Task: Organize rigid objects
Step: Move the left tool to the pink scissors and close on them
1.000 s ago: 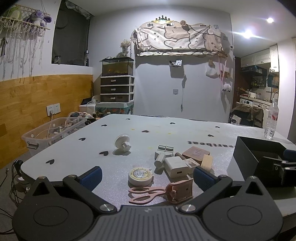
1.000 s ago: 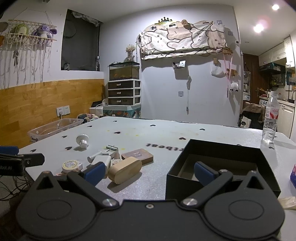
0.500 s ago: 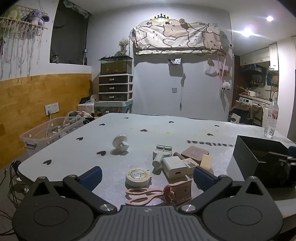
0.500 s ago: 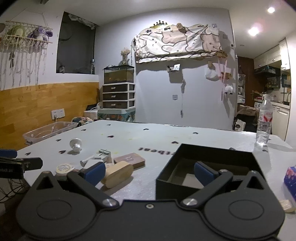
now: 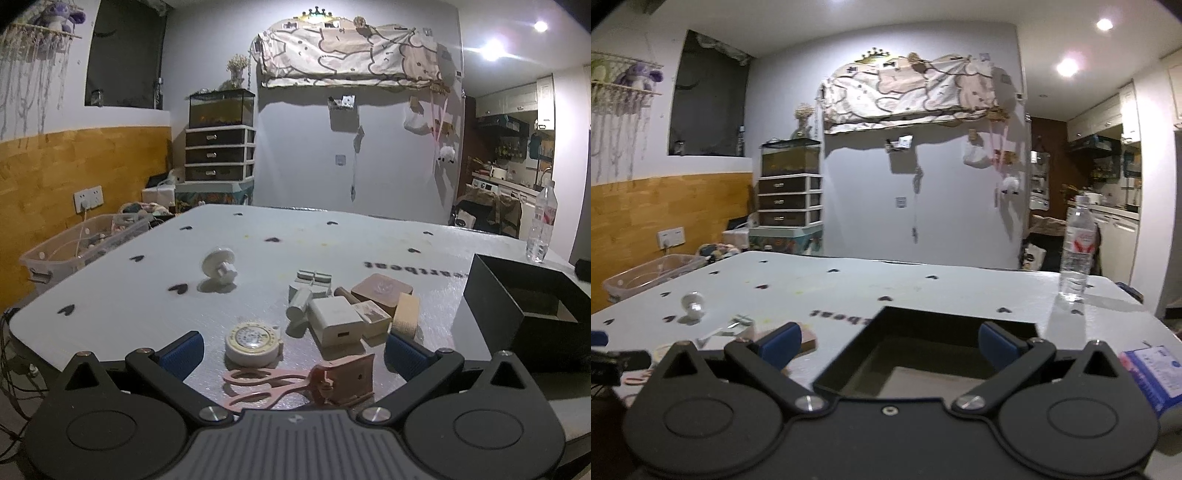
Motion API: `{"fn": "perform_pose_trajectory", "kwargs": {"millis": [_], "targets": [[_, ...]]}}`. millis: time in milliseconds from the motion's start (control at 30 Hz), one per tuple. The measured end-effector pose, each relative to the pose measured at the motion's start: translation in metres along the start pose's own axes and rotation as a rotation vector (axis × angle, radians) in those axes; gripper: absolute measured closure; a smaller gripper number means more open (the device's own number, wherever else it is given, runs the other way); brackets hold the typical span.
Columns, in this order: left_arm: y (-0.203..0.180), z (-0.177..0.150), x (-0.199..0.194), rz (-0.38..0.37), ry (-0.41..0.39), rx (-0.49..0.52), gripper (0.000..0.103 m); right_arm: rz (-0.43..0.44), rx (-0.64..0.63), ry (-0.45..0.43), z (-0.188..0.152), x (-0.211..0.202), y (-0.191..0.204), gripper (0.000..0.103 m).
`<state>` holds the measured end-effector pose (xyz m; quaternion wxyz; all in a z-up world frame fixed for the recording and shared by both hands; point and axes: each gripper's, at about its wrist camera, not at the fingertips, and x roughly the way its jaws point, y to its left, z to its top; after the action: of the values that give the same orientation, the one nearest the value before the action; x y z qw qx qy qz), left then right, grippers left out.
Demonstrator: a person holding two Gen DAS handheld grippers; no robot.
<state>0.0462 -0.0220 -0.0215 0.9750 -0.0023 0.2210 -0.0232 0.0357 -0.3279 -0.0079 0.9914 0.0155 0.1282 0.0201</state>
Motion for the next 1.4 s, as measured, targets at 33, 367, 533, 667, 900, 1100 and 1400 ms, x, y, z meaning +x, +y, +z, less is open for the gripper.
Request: {"fn": "perform_pose_trajectory", "kwargs": {"millis": [33,367,533,667,900,1100,1400], "targets": [[-0.001,-0.001,0.003,-0.002,0.007,-0.002,0.0,-0.013,0.005,0.004,0.001,0.001,-0.005,0.0],[-0.008,-0.005,0.031,-0.008,0.07,-0.018,0.0,-0.109,0.089,0.117,0.012,0.026,-0.057,0.0],[-0.012,-0.007,0.044,-0.02,0.1,-0.021,0.0,-0.145,0.104,0.194,0.013,0.045,-0.083,0.0],[-0.017,-0.009,0.053,-0.038,0.124,-0.015,0.0,-0.144,0.158,0.268,0.012,0.06,-0.1,0.007],[-0.021,-0.012,0.063,-0.093,0.133,-0.015,0.003,-0.09,0.277,0.385,0.007,0.088,-0.118,0.028],[-0.019,-0.013,0.066,-0.104,0.134,-0.003,0.026,-0.074,0.294,0.483,0.003,0.107,-0.127,0.052],[-0.024,-0.013,0.063,-0.134,0.131,0.056,0.05,-0.088,0.271,0.562,0.002,0.121,-0.135,0.067]]}}
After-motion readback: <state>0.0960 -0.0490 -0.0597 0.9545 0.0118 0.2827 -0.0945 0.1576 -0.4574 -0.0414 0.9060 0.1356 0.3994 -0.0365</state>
